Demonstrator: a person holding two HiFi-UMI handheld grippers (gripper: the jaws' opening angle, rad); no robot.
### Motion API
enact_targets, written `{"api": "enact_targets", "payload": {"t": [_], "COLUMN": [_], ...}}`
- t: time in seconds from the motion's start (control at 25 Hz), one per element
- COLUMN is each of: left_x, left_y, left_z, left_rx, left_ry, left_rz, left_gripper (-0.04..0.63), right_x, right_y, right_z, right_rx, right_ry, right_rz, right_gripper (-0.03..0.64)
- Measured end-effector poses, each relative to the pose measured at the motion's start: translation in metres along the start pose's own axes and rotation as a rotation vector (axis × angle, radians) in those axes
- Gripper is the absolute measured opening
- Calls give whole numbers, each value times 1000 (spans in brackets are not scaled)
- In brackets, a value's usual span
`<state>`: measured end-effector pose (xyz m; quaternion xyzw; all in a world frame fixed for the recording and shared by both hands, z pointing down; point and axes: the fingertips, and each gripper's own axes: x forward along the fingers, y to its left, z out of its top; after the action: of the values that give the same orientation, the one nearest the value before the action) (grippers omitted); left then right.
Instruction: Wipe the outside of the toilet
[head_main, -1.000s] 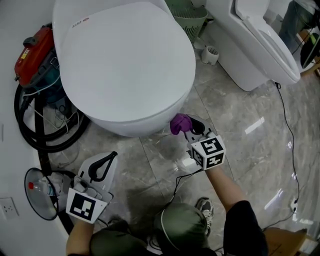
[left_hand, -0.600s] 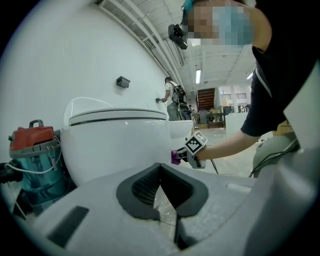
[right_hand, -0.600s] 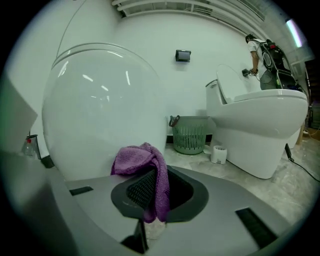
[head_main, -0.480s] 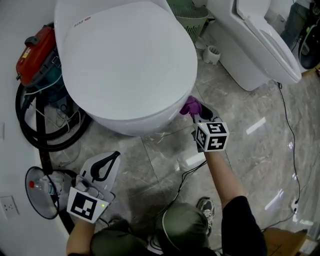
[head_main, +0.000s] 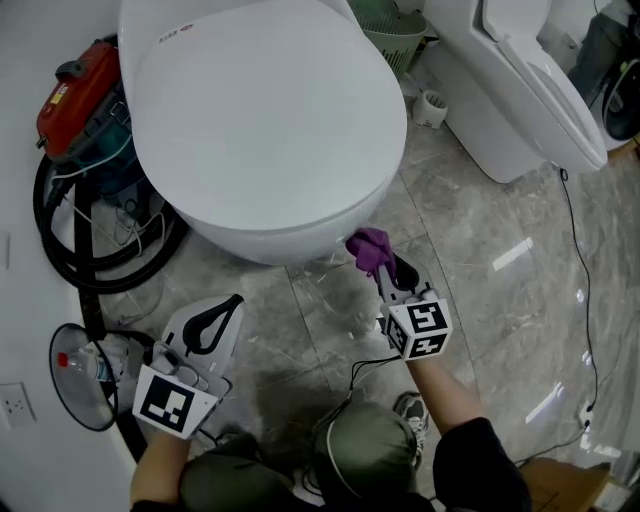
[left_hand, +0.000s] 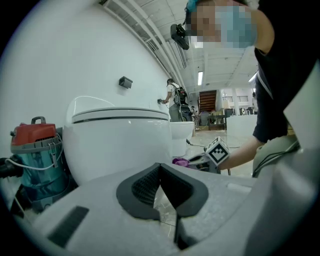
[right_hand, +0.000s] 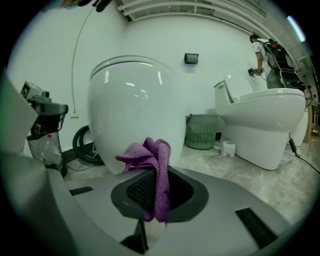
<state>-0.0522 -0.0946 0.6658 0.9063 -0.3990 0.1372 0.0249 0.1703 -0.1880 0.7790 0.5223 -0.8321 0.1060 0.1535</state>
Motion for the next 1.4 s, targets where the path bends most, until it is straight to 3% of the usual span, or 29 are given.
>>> {"api": "enact_targets", "payload": {"t": [0.16, 0.48, 0.64, 1.0, 1.4], "left_x": [-2, -7, -8, -11, -1], "left_y": [0, 3, 1, 3, -4], "left_z": [0, -1, 0, -4, -6], "left_rx": [-4, -15, -10, -8, -6], "left_ry": [-4, -6, -7, 8, 23], "left_rz": [-1, 1, -2, 2, -20], "left_gripper": [3, 3, 3, 3, 3], "right_x": [-10, 2, 33, 73, 61], "right_y": [53, 162, 198, 191, 105], "right_z": [-19, -44, -46, -36, -45], "right_rx": [-14, -125, -170, -93, -123], "right_ry": [9, 50, 65, 97, 134], "right_rz": [91, 383, 455, 392, 264], "right_gripper": [41, 40, 40, 40, 41]}}
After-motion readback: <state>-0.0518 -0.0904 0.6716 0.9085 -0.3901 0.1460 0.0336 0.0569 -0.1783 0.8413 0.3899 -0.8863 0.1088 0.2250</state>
